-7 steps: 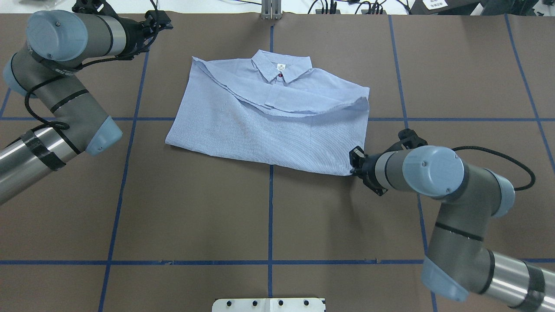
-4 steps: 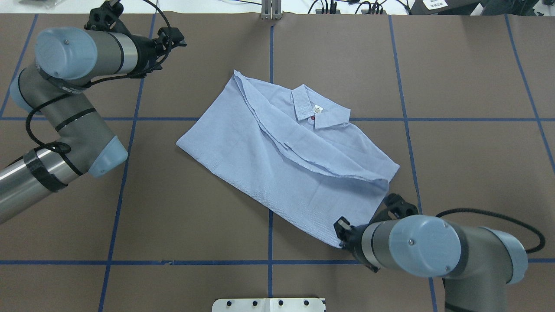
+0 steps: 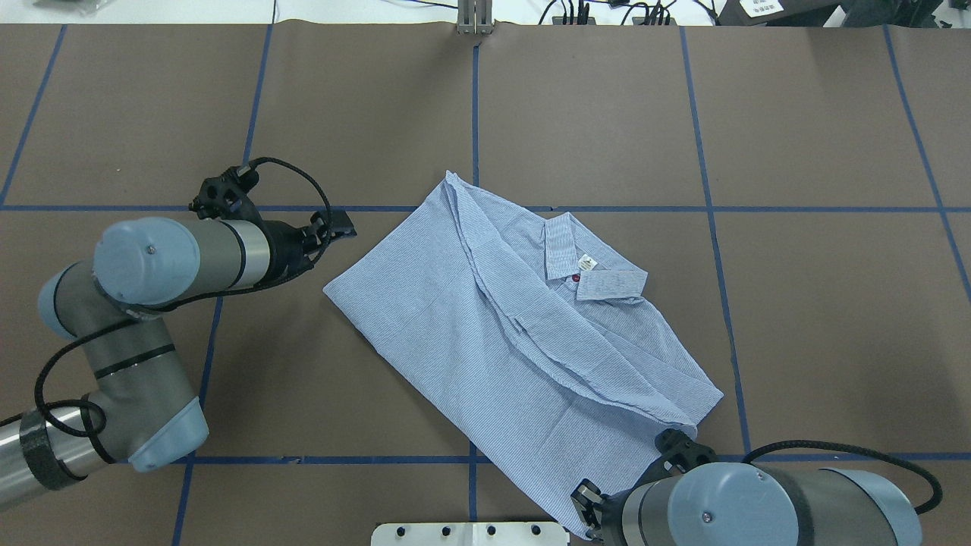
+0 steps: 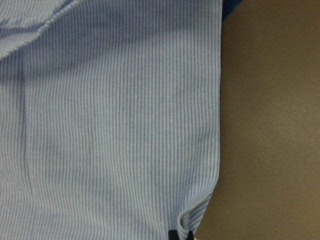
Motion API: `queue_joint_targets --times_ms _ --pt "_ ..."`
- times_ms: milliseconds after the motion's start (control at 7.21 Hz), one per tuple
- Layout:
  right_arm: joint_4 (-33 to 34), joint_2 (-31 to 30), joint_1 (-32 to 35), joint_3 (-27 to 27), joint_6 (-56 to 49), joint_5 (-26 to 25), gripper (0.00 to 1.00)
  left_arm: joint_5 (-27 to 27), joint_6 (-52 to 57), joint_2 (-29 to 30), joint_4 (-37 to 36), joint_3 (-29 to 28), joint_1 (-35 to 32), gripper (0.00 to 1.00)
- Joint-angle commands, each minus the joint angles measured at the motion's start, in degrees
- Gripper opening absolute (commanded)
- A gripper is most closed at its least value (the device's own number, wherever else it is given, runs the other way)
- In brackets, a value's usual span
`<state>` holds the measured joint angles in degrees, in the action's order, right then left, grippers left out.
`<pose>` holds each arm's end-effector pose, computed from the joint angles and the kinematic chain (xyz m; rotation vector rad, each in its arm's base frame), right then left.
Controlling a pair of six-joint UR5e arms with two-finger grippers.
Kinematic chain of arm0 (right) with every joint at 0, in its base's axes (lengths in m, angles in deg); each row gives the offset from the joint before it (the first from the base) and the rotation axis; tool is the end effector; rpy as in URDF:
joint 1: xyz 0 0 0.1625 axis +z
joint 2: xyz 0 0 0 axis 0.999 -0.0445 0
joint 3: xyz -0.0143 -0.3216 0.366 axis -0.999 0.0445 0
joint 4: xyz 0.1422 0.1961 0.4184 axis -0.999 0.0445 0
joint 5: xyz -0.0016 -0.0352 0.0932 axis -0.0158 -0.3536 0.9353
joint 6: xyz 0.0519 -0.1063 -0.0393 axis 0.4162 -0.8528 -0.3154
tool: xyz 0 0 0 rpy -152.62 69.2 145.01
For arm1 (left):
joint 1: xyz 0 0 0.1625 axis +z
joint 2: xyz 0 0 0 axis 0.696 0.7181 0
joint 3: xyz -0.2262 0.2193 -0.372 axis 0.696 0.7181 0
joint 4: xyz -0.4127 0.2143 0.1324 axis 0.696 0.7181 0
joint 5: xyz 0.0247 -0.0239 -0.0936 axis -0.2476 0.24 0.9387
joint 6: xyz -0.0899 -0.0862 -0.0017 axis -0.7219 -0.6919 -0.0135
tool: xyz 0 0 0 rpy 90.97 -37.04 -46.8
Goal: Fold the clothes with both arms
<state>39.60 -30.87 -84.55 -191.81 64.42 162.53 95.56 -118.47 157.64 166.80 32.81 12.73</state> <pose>-0.5681 -0.1416 0.3094 -0.4786 -0.8093 0.6959 0.5468 -0.4811 0.3719 0.1538 1.1841 -0.6269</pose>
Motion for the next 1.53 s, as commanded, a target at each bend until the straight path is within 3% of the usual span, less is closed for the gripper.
queue_joint_targets --times_ms 0,416,833,971,1110,1249,1388 --pt "0.59 -0.09 0.18 -1.08 2.94 0.95 0.98 -1.21 -0.46 -1.38 -0.09 -0.30 2.63 0.82" --pt "1.56 -0.18 6.30 -4.68 5.42 1.91 1.00 -1.29 -0.54 -0.95 -1.58 -1.26 3.07 0.70" --pt "2.88 0.96 14.57 -3.99 4.81 2.78 1.00 -1.29 -0.72 -0.86 -1.58 -2.24 4.13 0.65" --pt "2.88 2.27 16.68 -3.55 3.93 2.79 1.00 -1.29 -0.72 -0.86 -1.58 -2.24 4.21 0.40" --pt "2.79 3.41 18.18 -2.24 3.14 2.27 1.00 -1.21 -0.72 -0.86 -1.50 -2.24 4.22 0.07" --pt "2.27 7.51 19.85 2.64 1.74 1.31 1.00 -1.12 -0.37 -0.77 -1.49 -2.06 4.22 0.00" --pt "2.26 11.99 21.17 7.65 0.95 1.12 1.00 -0.34 0.41 0.45 -1.49 -1.89 4.30 0.00"
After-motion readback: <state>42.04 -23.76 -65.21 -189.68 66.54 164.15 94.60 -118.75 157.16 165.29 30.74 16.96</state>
